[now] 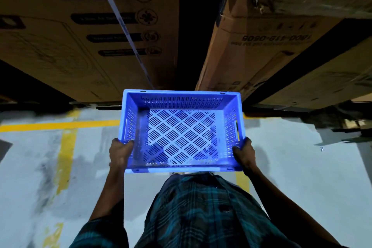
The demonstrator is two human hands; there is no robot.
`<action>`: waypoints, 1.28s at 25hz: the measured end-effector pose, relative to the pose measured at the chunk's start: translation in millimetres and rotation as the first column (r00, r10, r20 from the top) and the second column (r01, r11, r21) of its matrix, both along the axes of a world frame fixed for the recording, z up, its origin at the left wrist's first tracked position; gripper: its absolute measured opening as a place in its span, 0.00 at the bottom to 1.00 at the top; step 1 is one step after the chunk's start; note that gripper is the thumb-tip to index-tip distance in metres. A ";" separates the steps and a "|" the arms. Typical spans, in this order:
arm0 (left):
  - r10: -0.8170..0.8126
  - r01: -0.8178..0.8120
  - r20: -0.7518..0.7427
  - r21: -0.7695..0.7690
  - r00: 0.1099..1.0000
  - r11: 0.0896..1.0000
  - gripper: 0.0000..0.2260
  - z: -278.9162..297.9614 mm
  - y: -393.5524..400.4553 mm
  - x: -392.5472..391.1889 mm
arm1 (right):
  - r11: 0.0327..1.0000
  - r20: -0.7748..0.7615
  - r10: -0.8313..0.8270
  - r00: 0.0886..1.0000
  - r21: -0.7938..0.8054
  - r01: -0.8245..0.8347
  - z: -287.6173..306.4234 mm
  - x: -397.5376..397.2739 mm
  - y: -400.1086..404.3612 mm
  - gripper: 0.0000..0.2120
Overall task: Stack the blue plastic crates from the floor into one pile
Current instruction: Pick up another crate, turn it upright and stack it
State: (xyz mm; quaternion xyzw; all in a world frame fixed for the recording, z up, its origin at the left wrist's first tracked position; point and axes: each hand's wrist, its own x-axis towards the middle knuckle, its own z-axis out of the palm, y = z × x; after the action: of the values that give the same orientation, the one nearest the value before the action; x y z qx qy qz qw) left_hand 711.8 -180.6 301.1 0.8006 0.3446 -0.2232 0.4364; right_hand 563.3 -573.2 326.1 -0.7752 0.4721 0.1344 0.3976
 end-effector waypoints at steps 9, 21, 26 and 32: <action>0.120 -0.095 0.111 -0.206 0.987 0.974 0.18 26.8 -15.9 18.4 | 0.970 0.160 -0.232 0.960 0.115 0.215 6.5 14.6 -21.3 0.30; 0.018 0.052 0.228 -0.298 0.974 0.953 0.09 24.0 -31.6 0.1 | 0.965 0.172 -0.244 0.954 0.138 0.222 -11.4 24.7 -41.0 0.25; -0.123 0.153 0.215 -0.127 0.969 0.980 0.21 5.4 -21.9 -2.9 | 0.996 0.119 -0.033 0.992 0.091 0.022 -14.2 18.1 -36.5 0.43; -0.621 0.563 0.109 0.323 0.776 0.761 0.48 5.1 -25.8 -47.1 | 0.900 -0.132 0.374 0.918 -0.184 -0.394 -4.7 -28.2 -2.5 0.56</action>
State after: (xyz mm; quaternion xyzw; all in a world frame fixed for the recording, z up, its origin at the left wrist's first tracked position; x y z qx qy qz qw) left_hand 664.7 -206.4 306.1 0.9392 0.0520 -0.2152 0.2624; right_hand 535.1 -575.7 321.4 -0.8831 0.3394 0.1965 0.2577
